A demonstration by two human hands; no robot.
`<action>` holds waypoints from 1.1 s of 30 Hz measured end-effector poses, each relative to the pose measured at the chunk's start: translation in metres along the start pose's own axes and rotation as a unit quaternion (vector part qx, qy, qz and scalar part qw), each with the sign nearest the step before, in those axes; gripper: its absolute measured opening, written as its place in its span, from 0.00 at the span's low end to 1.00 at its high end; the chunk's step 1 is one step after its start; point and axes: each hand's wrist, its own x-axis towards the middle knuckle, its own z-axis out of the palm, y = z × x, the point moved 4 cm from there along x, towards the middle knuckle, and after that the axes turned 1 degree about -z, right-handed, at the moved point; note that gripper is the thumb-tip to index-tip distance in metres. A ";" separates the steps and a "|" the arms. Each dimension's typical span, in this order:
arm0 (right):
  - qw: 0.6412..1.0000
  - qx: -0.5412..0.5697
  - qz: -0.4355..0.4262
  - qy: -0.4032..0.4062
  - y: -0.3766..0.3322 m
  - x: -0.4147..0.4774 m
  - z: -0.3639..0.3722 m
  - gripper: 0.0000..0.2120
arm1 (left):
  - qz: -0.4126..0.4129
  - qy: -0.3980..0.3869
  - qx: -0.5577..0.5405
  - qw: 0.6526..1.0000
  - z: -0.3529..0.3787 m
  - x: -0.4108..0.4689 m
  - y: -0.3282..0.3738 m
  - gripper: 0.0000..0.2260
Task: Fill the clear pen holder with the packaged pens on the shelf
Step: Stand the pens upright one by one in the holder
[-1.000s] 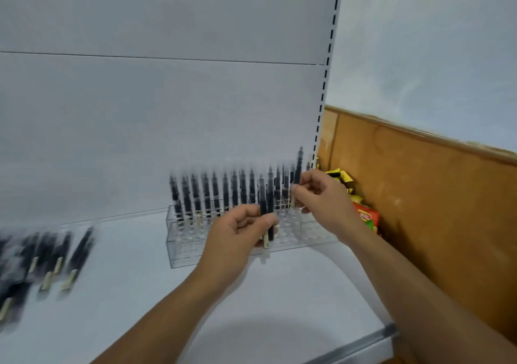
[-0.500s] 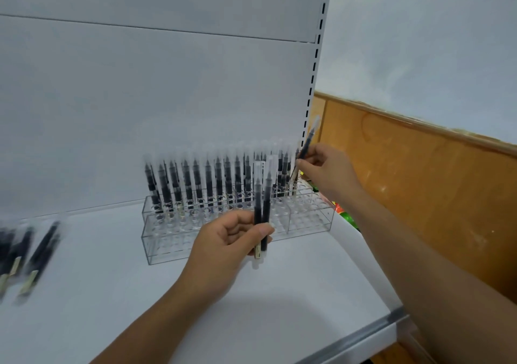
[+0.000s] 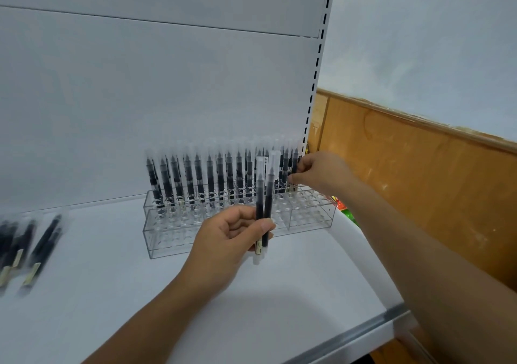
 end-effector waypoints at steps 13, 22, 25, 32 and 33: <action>0.948 0.276 -0.117 -0.105 -0.037 -0.067 -0.001 0.05 | 0.004 0.010 -0.013 1.000 -0.003 -0.001 0.001 0.11; 0.907 0.352 -0.165 -0.159 -0.043 -0.073 0.013 0.06 | 0.012 0.022 0.001 1.000 -0.004 -0.002 0.003 0.11; 0.917 0.345 -0.163 -0.115 -0.043 -0.072 0.010 0.04 | 0.006 0.021 -0.001 1.000 -0.004 -0.002 0.002 0.07; 0.895 0.428 -0.065 0.113 -0.010 -0.046 -0.036 0.03 | -0.002 0.021 -0.012 1.000 -0.004 -0.001 0.000 0.08; 0.896 0.414 -0.049 0.151 -0.006 -0.043 -0.041 0.04 | -0.003 0.022 -0.011 1.000 -0.004 -0.001 0.000 0.08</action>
